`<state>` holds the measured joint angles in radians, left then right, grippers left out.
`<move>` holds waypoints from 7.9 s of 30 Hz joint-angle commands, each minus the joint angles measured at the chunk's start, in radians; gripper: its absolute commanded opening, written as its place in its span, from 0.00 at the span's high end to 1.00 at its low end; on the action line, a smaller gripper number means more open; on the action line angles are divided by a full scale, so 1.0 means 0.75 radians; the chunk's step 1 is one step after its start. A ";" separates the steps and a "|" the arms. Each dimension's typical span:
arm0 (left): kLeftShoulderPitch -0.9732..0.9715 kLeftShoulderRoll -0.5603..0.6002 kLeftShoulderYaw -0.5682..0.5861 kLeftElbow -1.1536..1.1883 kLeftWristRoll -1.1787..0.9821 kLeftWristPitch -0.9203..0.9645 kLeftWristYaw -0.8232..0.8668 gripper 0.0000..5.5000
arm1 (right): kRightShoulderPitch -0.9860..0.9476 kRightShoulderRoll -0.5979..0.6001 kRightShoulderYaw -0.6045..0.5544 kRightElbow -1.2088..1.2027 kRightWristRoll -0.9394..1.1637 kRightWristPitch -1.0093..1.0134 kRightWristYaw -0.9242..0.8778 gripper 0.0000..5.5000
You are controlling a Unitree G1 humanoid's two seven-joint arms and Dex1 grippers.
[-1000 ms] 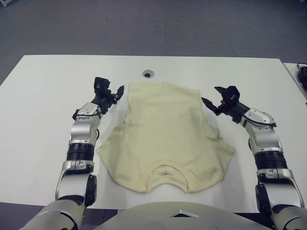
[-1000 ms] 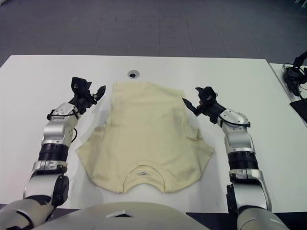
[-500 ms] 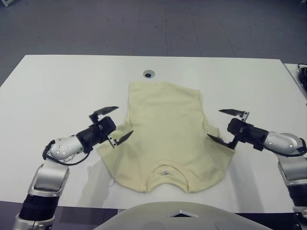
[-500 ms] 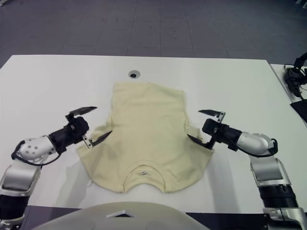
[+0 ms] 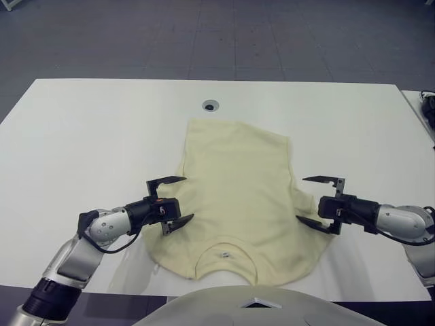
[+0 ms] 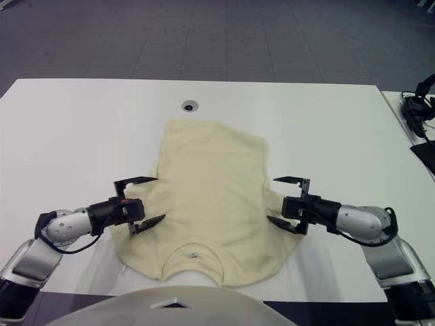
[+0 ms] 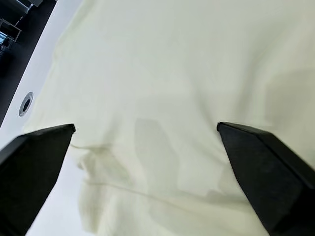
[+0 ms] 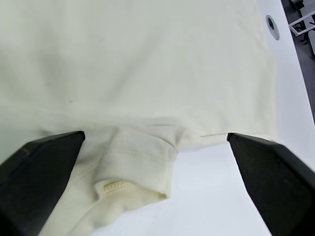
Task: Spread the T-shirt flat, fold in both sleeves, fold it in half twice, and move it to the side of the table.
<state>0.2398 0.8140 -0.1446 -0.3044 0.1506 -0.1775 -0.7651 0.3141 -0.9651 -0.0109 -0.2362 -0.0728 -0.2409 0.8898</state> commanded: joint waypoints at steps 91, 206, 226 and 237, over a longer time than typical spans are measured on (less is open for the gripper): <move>-0.679 -0.477 -0.399 0.619 0.167 -0.082 0.104 0.02 | -1.306 0.462 0.323 1.709 -0.287 -0.512 -0.421 0.02; -0.632 -0.451 -0.385 0.582 0.174 -0.086 0.117 0.02 | -1.040 0.369 0.353 1.181 -0.373 -0.487 -0.395 0.02; -0.620 -0.455 -0.394 0.582 0.178 -0.076 0.117 0.02 | -1.050 0.382 0.426 1.202 -0.409 -0.490 -0.378 0.51; -0.618 -0.450 -0.400 0.585 0.176 -0.068 0.102 0.02 | -1.062 0.372 0.484 1.231 -0.475 -0.509 -0.400 0.82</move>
<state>-0.2477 0.4562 -0.4255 0.1209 0.2541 -0.2510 -0.6631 -0.4721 -0.6805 0.3290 0.6744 -0.3912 -0.6210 0.5897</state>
